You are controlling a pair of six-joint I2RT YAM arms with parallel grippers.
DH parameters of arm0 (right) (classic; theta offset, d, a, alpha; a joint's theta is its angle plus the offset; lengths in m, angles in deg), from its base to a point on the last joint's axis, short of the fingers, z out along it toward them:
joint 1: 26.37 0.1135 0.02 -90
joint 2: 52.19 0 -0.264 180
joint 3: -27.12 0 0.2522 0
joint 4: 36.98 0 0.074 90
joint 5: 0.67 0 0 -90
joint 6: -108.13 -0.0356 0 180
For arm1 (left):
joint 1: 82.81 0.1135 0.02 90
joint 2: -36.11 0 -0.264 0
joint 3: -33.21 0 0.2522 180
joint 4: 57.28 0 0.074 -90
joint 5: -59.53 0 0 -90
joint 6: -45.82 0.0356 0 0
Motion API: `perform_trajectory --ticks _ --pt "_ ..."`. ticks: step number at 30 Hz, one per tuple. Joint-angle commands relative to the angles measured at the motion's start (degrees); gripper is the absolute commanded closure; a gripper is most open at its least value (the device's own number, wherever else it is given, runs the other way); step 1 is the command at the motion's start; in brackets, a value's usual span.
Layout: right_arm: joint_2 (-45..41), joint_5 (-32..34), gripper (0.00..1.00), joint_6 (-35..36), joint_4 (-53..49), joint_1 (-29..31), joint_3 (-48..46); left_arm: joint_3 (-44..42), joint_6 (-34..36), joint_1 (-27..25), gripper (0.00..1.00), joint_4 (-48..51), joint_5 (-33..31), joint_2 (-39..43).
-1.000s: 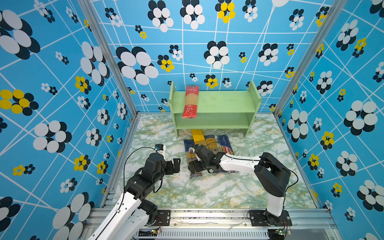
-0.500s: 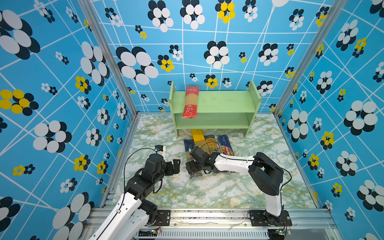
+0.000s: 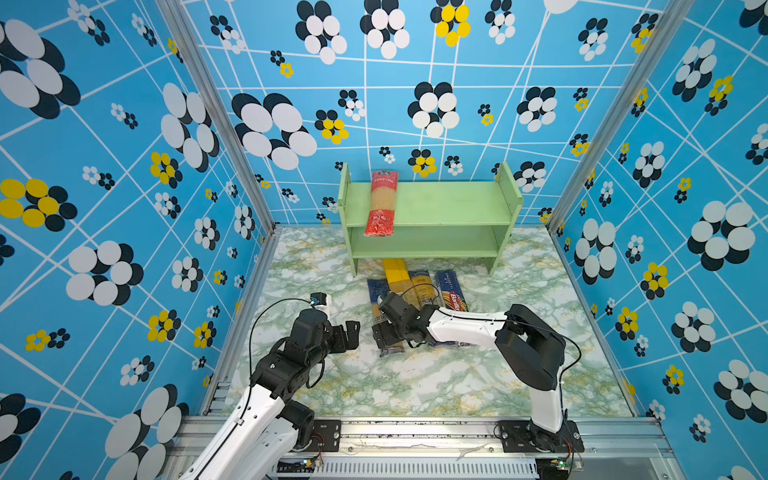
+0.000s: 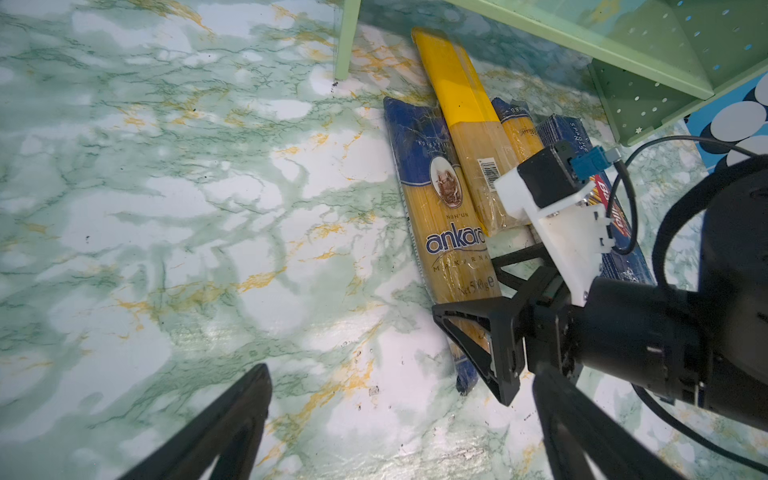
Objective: Place and organize the pasta boxes and bags onto the shelf
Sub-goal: 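Lower the right gripper and close it around the blue Ankara bag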
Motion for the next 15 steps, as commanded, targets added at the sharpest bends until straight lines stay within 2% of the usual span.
perform_trajectory --ticks 1,15 --pt "1.9 0.5 0.08 -1.1 -1.5 0.8 1.5 -0.9 -0.9 0.6 0.01 -0.7 0.8 0.1" --pt "4.3 2.1 0.18 -0.7 -4.6 1.4 3.7 -1.3 -1.3 1.3 0.01 -1.6 1.7 -1.1"
